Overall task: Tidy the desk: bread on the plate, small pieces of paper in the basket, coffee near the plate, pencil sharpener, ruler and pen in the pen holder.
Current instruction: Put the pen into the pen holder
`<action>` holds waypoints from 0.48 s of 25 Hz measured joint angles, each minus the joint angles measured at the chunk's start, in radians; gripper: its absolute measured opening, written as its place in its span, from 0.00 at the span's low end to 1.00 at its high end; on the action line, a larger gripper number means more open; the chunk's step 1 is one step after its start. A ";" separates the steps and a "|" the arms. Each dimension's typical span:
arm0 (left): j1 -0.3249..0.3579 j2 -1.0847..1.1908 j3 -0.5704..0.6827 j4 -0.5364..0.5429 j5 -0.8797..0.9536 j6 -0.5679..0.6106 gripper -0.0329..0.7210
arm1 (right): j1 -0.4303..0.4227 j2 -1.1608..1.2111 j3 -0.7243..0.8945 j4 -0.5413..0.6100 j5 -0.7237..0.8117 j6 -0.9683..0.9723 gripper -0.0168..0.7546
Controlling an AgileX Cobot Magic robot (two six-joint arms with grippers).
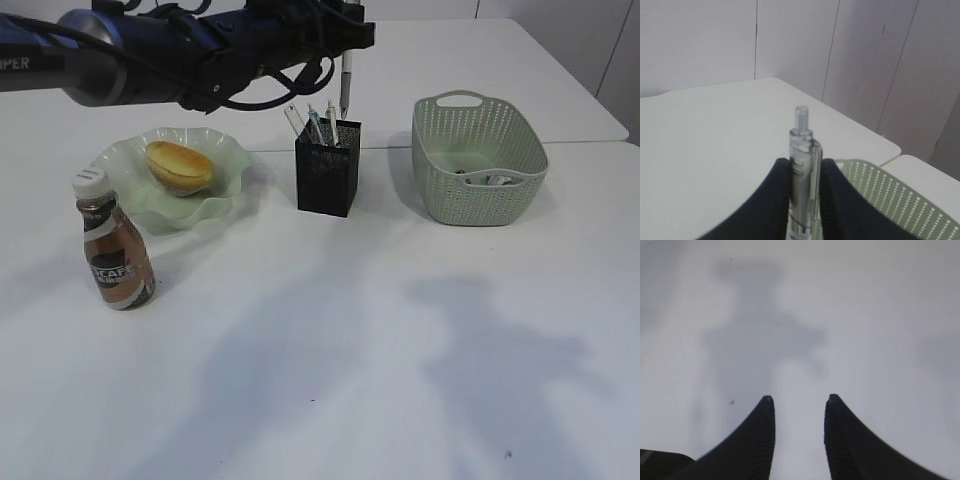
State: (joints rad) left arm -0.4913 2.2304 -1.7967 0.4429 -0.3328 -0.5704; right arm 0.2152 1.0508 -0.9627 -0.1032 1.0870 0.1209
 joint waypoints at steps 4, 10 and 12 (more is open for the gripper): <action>0.015 0.020 0.000 0.000 -0.018 0.000 0.19 | 0.000 0.000 0.001 0.000 -0.002 0.000 0.39; 0.027 0.021 0.000 0.001 -0.048 0.035 0.19 | 0.000 0.000 0.001 -0.002 -0.008 0.000 0.38; 0.027 0.021 0.000 0.002 -0.052 0.046 0.19 | 0.000 0.000 0.001 -0.002 -0.013 0.000 0.38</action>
State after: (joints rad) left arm -0.4646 2.2517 -1.7967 0.4452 -0.3847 -0.5244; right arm 0.2152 1.0508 -0.9613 -0.1050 1.0744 0.1209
